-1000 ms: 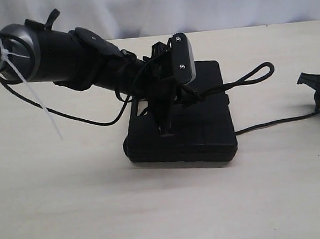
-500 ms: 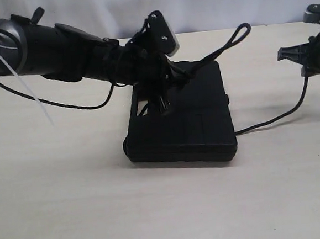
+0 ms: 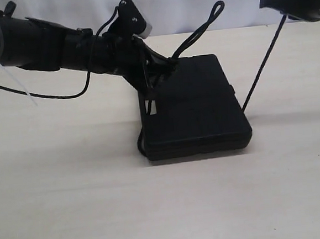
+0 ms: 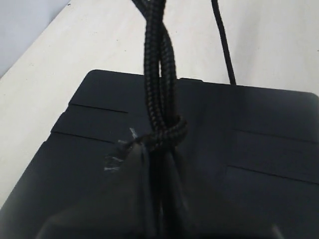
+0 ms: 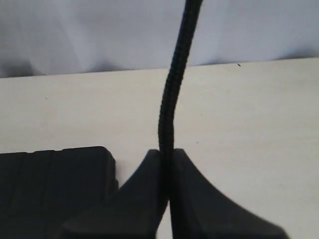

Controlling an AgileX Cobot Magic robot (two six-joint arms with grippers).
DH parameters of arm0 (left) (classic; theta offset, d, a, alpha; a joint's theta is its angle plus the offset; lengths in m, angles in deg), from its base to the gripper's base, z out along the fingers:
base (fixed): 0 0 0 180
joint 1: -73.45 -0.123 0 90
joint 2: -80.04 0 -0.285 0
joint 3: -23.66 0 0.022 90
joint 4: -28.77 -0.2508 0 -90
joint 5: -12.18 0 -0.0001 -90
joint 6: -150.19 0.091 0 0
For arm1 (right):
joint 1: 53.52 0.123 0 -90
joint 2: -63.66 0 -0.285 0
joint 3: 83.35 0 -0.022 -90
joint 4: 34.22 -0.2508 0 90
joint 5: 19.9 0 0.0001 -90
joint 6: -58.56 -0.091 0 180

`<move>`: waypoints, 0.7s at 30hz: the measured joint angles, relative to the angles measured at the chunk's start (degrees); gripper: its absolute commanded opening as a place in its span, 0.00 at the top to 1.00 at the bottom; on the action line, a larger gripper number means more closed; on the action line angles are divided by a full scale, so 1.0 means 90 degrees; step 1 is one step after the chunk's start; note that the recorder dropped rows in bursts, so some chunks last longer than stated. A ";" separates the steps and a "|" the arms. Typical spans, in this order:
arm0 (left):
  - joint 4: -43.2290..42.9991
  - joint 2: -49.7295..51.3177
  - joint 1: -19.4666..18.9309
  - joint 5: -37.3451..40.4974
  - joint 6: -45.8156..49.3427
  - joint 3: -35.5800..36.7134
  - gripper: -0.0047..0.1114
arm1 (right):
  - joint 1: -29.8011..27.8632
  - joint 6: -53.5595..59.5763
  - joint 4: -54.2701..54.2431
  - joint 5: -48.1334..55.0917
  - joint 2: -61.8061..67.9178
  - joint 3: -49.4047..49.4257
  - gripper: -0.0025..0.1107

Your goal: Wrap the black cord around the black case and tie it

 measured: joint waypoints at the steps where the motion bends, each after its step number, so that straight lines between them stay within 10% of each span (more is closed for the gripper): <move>1: 0.0076 0.0000 0.0000 0.0000 0.0000 0.0000 0.96 | 0.0046 0.0016 0.0000 -0.0027 -0.0066 0.0000 0.94; 21: 0.0697 0.0135 -0.0024 0.0312 0.0000 0.0000 0.96 | 0.1219 0.2551 -0.0027 0.1246 -0.0648 0.0000 0.94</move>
